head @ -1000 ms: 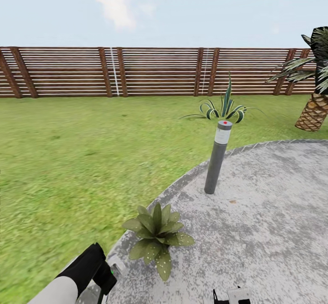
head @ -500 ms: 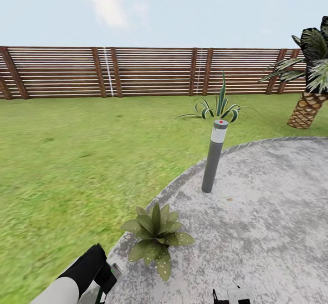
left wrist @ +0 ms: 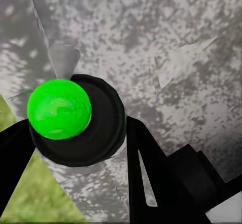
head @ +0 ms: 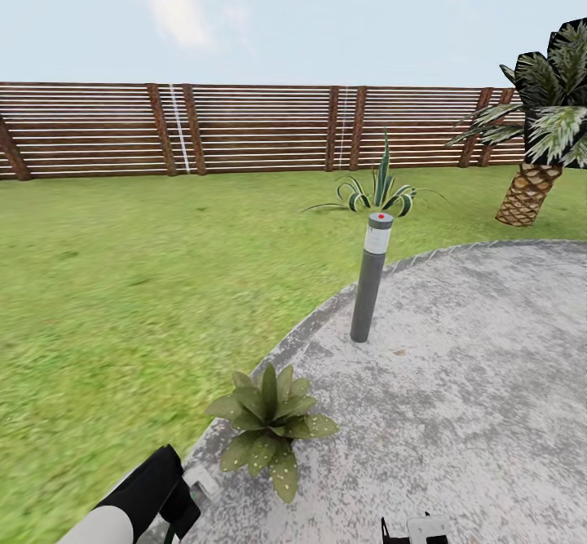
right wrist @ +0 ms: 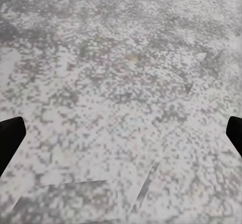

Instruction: Pick up the pesticide atomizer in the garden and spray insectifuge to fully cover both potted plants in the garden.

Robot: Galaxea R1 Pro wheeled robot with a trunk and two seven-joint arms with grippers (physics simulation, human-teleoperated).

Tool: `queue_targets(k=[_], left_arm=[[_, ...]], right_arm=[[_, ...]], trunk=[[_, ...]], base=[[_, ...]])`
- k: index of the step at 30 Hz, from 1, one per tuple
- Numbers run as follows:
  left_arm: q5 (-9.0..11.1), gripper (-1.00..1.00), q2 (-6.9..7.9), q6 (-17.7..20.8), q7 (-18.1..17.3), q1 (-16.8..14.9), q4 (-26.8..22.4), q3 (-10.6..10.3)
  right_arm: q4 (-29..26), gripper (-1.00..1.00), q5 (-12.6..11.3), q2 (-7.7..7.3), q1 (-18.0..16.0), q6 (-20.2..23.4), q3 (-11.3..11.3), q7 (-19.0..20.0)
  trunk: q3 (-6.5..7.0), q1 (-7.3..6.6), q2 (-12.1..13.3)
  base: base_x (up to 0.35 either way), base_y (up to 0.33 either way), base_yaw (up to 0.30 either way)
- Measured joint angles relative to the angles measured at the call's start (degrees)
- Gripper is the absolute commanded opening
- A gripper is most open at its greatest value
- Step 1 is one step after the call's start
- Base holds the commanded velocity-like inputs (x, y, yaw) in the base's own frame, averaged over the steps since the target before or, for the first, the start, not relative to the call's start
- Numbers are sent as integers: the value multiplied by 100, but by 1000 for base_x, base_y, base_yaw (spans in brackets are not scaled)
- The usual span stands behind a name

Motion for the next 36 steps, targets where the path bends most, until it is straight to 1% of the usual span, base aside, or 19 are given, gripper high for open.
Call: queue_targets(k=[3, 6, 8, 10, 11, 12, 14, 16, 17, 19, 20, 22, 27, 30, 36], left_arm=[[19, -100, -22, 5, 1, 9, -48, 10], [14, -100, -42, 5, 1, 8, -77, 18], [45, -100, -18, 5, 2, 8, -88, 117], [69, -100, 8, -2, 5, 8, -92, 333], [75, -100, 9, -7, 9, 8, -93, 402], [63, -100, -29, -24, 18, 13, -93, 430], [55, -100, -88, -36, 176, 13, -92, 445], [78, -100, -124, -45, 526, 14, -86, 458], [84, -100, -141, -48, 572, 15, -78, 464], [107, -100, -199, -45, 603, 16, -46, 445], [100, -100, -258, -43, 627, 17, -30, 441], [68, -100, -297, -48, 643, 16, -25, 438], [48, -100, -279, -7, 624, 17, -45, 406], [73, -100, -244, 2, 612, 18, -35, 416], [47, -100, -281, 8, 617, 18, -21, 405]], right_arm=[[0, 100, 0, 0, 0, 0, -1, -2], [-2, 100, 0, 0, 1, 2, 0, 0], [-2, 100, 0, 0, 1, 3, 0, 1], [-2, 100, 0, 0, 1, 3, 0, 2], [-1, 100, 0, 0, 1, 2, -1, 0], [0, 100, 2, 0, 0, -1, 3, 1], [-1, 100, 0, 0, 1, 0, 0, 2], [-2, 100, 0, -1, 1, 0, 0, 2], [-2, 100, 0, -1, 1, 0, 0, 2], [-2, 100, 0, -1, 1, 0, 0, 2], [-2, 100, 0, -1, 1, 0, 0, 2], [-2, 100, 0, -1, 1, 0, 0, 2], [0, 100, 0, 0, 0, 0, 0, 3], [-1, 100, 0, 1, 0, 2, 0, 4], [-1, 100, 0, 1, 0, 2, 0, 4]], trunk=[[0, 0, 0], [0, 0, 0], [0, 0, 0], [0, 0, 0], [0, 0, 0], [0, -1, -1], [0, 0, 0], [0, 0, 0], [0, 0, 0], [0, 0, 0], [0, 0, 0], [0, 0, 0], [0, 0, 0], [0, 0, 0], [0, 0, 0]], base=[[0, 55, 0], [0, 253, 0], [0, 293, 0], [0, 235, 0], [0, 31, 0], [0, 13, -49], [0, 5, -194], [0, 1, -280], [0, 0, -293], [0, 0, -296], [0, 0, -296], [0, 0, -250], [0, 44, -51], [0, 262, -3], [10, 269, 0]])
